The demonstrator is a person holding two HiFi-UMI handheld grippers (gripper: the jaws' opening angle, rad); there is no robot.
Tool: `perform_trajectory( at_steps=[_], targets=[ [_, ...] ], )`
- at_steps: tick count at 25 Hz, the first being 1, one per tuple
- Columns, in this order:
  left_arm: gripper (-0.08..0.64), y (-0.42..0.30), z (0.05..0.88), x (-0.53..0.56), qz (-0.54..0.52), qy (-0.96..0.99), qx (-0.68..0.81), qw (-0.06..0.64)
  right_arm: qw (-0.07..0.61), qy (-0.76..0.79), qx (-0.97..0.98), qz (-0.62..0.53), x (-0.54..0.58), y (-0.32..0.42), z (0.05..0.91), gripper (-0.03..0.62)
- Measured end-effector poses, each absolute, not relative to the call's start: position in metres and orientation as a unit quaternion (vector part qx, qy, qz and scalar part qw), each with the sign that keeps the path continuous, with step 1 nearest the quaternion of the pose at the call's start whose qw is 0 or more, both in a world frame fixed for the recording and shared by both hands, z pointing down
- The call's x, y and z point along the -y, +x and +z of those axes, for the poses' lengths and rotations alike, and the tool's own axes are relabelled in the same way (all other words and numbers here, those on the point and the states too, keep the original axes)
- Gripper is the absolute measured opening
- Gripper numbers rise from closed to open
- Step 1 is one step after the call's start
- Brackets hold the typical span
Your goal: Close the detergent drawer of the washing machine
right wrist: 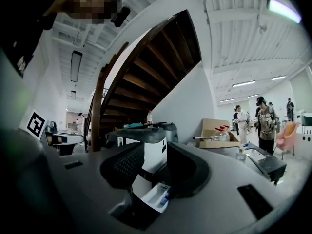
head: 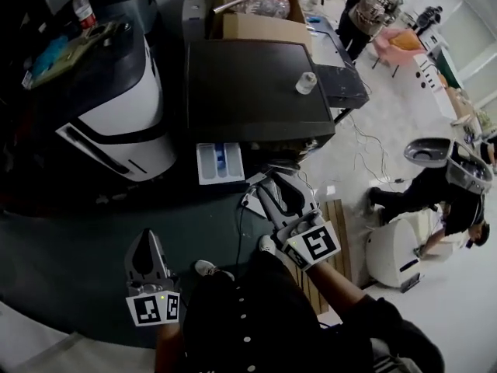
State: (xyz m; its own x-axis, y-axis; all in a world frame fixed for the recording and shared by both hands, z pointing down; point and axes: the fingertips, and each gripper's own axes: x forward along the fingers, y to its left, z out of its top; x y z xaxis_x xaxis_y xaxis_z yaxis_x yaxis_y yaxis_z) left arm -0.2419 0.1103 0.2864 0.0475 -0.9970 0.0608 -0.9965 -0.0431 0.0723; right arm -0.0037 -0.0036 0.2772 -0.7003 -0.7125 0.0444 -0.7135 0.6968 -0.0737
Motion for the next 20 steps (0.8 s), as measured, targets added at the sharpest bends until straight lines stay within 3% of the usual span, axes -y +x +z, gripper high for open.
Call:
perform_trajectory(
  at_steps=[9,20],
  targets=[
    [0.014,-0.232,0.286,-0.094,-0.001,0.795,0.606,0.039,0.011,0.476,0.878,0.047,-0.021,0.009,0.285,0.158],
    [0.014,-0.23,0.304,-0.078,0.018,0.801,0.596,0.055,0.041,0.479,0.875,0.052,0.005,-0.012,0.333,0.158]
  ],
)
